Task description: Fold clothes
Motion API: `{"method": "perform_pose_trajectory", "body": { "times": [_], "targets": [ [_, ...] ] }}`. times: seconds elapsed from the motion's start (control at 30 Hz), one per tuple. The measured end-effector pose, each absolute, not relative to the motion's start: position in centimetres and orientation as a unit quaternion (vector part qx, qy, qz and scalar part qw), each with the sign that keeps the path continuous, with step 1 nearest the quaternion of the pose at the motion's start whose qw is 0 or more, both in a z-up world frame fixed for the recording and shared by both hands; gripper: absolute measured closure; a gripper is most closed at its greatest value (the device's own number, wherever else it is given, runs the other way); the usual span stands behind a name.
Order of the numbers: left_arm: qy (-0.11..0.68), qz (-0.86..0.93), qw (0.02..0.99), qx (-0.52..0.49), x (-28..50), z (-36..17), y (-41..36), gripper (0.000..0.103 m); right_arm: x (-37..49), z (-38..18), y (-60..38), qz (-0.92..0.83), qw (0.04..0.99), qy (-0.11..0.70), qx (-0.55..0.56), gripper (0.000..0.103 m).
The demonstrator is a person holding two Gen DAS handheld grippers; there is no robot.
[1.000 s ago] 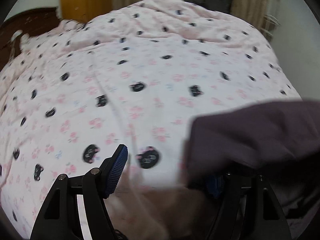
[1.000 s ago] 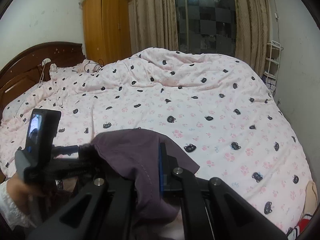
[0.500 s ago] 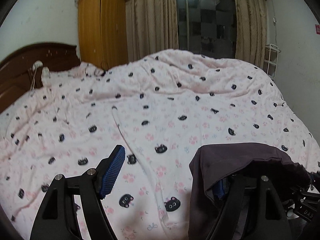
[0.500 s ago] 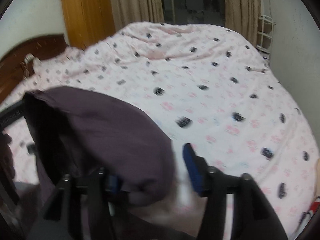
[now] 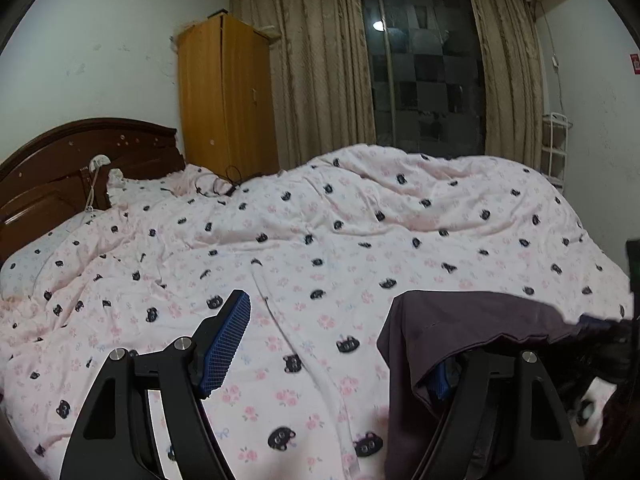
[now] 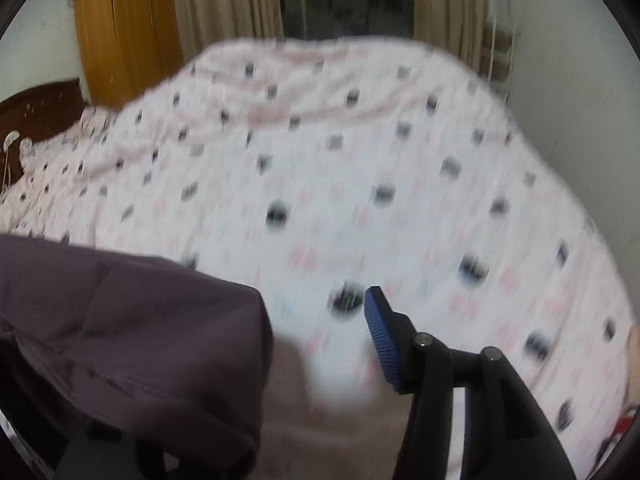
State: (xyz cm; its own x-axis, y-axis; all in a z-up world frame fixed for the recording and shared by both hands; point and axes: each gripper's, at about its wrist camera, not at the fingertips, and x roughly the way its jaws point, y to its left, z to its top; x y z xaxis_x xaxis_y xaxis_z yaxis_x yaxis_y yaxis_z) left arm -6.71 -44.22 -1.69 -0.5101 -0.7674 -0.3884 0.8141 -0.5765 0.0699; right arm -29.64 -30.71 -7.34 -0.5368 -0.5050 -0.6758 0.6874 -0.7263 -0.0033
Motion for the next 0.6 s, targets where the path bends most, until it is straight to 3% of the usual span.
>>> {"method": "perform_pose_trajectory", "body": {
  "times": [0.3, 0.37, 0.6],
  "targets": [
    [0.016, -0.849, 0.487, 0.204, -10.6, -2.2, -47.5, 0.030, -32.8, -4.1, -34.7, -0.887, 0.316, 0.163, 0.294, 0.043],
    [-0.003, -0.839, 0.493, 0.230, -11.8, -3.7, -48.0, 0.030, -33.2, -5.4, -35.6, -0.885, 0.301, 0.189, 0.302, 0.038],
    [0.036, -0.820, 0.466, 0.329, -12.2, -11.0, -48.4, 0.030, -34.0, -13.2, -36.0, -0.847, 0.276, 0.251, 0.379, 0.036]
  ]
}}
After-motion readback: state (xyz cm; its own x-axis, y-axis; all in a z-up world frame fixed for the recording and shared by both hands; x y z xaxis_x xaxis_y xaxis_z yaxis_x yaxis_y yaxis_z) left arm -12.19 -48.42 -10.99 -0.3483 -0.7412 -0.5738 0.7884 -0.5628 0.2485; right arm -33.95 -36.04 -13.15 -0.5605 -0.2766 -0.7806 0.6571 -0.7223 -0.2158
